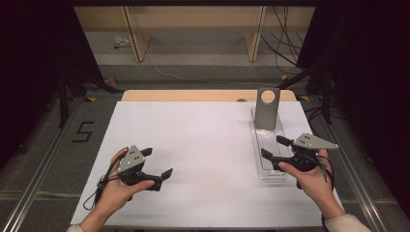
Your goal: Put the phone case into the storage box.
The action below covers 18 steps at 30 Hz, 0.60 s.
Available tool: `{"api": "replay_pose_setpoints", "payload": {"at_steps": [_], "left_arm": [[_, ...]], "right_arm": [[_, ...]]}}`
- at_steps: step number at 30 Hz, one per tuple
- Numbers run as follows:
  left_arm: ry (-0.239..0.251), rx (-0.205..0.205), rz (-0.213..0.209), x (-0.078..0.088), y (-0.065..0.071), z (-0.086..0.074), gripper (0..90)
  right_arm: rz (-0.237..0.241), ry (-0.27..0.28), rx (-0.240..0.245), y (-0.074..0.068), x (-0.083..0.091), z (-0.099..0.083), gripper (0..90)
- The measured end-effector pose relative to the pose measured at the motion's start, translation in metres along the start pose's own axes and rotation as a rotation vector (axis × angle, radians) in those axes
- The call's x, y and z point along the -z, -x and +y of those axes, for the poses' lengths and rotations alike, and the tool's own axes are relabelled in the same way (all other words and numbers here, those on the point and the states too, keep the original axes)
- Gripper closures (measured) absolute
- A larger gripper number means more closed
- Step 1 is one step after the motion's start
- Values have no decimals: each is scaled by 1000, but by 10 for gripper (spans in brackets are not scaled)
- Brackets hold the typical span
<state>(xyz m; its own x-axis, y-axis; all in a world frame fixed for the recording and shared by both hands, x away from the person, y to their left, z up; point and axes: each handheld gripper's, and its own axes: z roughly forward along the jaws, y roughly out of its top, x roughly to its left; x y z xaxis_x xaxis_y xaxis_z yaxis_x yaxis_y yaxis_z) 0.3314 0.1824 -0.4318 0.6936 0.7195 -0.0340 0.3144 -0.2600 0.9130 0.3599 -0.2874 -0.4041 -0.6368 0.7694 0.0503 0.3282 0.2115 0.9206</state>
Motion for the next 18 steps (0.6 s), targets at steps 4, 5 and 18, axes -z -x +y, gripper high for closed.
{"api": "replay_pose_setpoints", "payload": {"at_steps": [4,5,18], "left_arm": [[-2,0,1,0,0,0,4],[-2,1,1,0,0,0,4],[-5,0,0,0,0,-1,4]], "right_arm": [[4,2,4,-1,1,-2,219],[5,0,5,-2,2,-2,219],[7,8,17,-4,4,-7,218]]}}
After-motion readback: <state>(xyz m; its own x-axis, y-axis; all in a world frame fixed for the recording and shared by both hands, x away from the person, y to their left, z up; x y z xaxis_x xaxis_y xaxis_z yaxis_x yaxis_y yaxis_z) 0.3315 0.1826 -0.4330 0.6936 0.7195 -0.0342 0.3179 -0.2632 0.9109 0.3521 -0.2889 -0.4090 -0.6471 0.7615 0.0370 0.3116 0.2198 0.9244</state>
